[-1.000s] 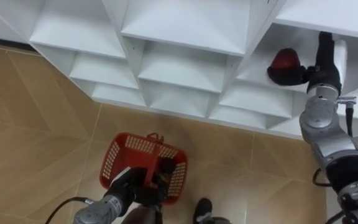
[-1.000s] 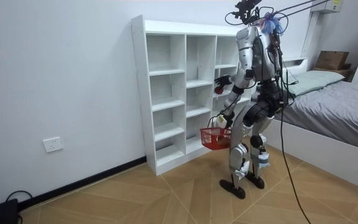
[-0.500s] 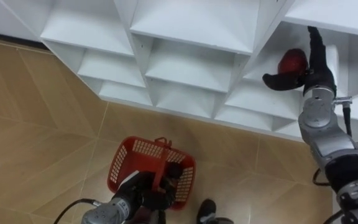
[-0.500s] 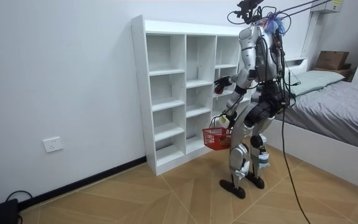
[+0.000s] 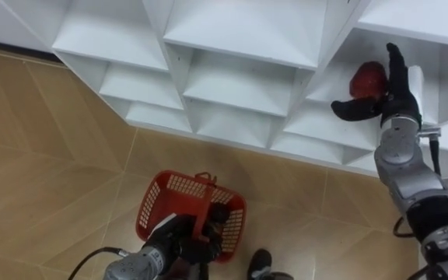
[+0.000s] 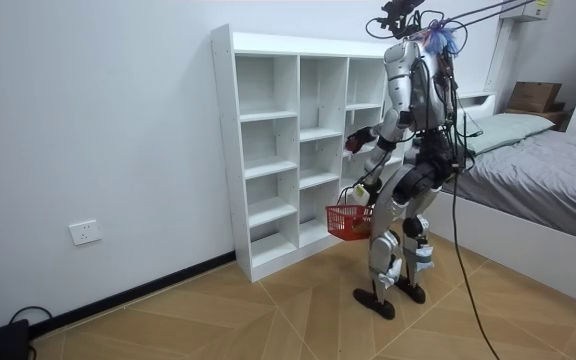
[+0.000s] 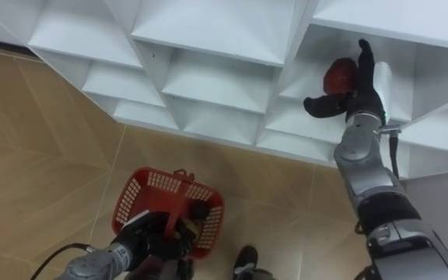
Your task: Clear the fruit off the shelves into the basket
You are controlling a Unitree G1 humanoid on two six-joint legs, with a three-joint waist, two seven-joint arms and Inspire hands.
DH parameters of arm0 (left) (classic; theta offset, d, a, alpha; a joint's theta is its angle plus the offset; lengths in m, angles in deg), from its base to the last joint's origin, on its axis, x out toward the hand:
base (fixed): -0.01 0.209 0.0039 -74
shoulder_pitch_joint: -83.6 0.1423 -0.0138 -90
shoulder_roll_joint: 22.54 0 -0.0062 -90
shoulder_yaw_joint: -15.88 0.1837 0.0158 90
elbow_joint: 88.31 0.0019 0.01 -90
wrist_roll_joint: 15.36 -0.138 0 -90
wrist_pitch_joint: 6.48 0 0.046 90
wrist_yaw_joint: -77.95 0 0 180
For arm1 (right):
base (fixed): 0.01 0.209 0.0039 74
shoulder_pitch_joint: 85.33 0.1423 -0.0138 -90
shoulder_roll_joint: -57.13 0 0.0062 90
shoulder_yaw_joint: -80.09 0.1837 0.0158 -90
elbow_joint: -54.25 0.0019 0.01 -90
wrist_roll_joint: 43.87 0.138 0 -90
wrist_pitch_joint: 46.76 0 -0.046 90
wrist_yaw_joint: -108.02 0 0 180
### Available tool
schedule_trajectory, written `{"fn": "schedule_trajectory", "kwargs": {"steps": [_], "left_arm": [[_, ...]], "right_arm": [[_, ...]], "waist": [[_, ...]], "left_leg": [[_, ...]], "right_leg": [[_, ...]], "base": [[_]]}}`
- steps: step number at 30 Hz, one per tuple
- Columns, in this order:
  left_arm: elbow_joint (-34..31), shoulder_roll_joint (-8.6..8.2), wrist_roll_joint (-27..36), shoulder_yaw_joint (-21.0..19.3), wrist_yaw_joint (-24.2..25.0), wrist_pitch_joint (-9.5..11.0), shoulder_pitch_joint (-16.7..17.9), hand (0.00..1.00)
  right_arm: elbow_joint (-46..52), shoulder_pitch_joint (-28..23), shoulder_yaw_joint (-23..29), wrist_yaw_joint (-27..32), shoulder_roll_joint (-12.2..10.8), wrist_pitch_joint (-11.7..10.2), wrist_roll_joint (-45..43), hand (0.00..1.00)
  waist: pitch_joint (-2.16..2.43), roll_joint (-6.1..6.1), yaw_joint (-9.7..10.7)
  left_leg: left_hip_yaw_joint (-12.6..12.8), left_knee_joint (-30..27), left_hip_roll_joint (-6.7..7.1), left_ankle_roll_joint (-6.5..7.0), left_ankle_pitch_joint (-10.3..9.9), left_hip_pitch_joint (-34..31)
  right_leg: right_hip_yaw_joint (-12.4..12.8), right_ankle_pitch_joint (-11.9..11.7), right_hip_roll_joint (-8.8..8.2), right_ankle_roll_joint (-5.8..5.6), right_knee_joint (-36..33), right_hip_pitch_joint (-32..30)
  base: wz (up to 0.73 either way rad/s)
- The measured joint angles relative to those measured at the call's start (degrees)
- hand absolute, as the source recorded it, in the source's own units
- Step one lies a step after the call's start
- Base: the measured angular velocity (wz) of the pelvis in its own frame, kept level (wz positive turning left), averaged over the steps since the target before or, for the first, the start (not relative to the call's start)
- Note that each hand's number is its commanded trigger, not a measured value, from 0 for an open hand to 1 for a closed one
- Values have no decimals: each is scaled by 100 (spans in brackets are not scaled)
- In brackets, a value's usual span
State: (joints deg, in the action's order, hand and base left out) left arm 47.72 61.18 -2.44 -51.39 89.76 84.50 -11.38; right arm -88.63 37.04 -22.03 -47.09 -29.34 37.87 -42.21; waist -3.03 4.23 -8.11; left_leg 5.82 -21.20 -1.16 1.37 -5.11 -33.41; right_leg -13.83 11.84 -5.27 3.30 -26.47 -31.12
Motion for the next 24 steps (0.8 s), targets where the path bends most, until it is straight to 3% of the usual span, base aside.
{"fn": "schedule_trajectory", "kwargs": {"steps": [24], "left_arm": [[-337,213,31,21,-17,0,97,100]], "right_arm": [[-92,6,-27,166,54,-21,-213,0]], "waist": [[-31,56,24]], "left_leg": [[36,-13,-15,0,0,-106]], "right_leg": [[-28,1,16,-1,65,-49]], "base": [[0]]}}
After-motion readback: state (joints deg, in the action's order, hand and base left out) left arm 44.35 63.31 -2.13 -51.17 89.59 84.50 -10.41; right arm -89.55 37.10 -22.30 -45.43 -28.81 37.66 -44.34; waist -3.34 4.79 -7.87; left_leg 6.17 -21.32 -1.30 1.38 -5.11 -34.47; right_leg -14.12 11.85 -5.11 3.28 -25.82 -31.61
